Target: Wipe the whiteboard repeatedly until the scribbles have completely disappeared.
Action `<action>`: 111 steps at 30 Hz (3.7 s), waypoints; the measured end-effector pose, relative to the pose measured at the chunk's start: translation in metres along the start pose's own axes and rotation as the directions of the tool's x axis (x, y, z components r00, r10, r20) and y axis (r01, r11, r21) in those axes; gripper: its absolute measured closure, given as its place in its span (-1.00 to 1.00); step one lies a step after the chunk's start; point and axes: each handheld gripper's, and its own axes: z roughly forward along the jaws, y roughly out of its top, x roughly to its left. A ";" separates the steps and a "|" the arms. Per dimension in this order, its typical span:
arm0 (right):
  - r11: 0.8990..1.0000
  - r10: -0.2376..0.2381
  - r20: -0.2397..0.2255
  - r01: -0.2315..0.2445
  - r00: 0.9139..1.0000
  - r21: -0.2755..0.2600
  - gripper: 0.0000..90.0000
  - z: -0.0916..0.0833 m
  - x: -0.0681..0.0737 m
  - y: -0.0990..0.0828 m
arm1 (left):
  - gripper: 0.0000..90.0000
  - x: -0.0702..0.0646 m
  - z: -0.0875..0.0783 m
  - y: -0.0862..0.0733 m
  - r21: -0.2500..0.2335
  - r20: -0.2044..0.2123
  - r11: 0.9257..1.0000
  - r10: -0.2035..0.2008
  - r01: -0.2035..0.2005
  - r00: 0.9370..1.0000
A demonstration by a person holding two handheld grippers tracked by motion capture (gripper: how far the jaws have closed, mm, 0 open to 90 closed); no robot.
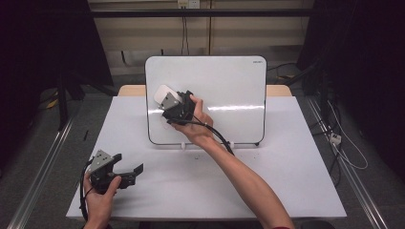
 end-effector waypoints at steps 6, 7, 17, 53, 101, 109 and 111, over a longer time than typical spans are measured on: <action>1.000 0.008 -0.004 -0.008 1.000 0.000 -0.30 0.000 -0.002 0.001 | -0.87 -0.001 0.000 0.000 0.003 -0.002 1.000 0.004 -0.004 1.000; 1.000 0.011 -0.005 -0.011 1.000 0.001 -0.30 0.000 -0.002 0.001 | -0.87 -0.001 0.000 0.000 0.003 -0.002 1.000 0.004 -0.004 1.000; 0.999 0.035 0.005 -0.035 0.999 -0.004 -0.30 0.004 -0.014 0.009 | -0.87 0.000 -0.001 0.000 -0.003 -0.001 1.000 0.001 -0.001 1.000; 0.999 0.051 0.047 -0.051 0.998 -0.006 -0.30 0.008 -0.027 0.019 | -0.87 0.001 0.000 0.001 -0.004 -0.004 1.000 -0.005 0.005 1.000; 1.000 -0.004 -0.004 0.004 1.000 0.000 -0.30 -0.010 0.020 -0.023 | -0.87 -0.001 0.002 0.001 0.002 -0.002 1.000 0.005 -0.005 1.000; 0.999 0.032 0.019 -0.032 0.999 -0.011 -0.30 0.000 -0.003 -0.002 | -0.87 0.000 0.000 0.000 -0.003 -0.001 1.000 0.004 -0.004 1.000; 0.999 0.048 0.027 -0.048 0.998 -0.014 -0.30 0.001 -0.011 0.002 | -0.87 0.001 -0.001 0.000 -0.002 -0.002 1.000 0.002 -0.002 1.000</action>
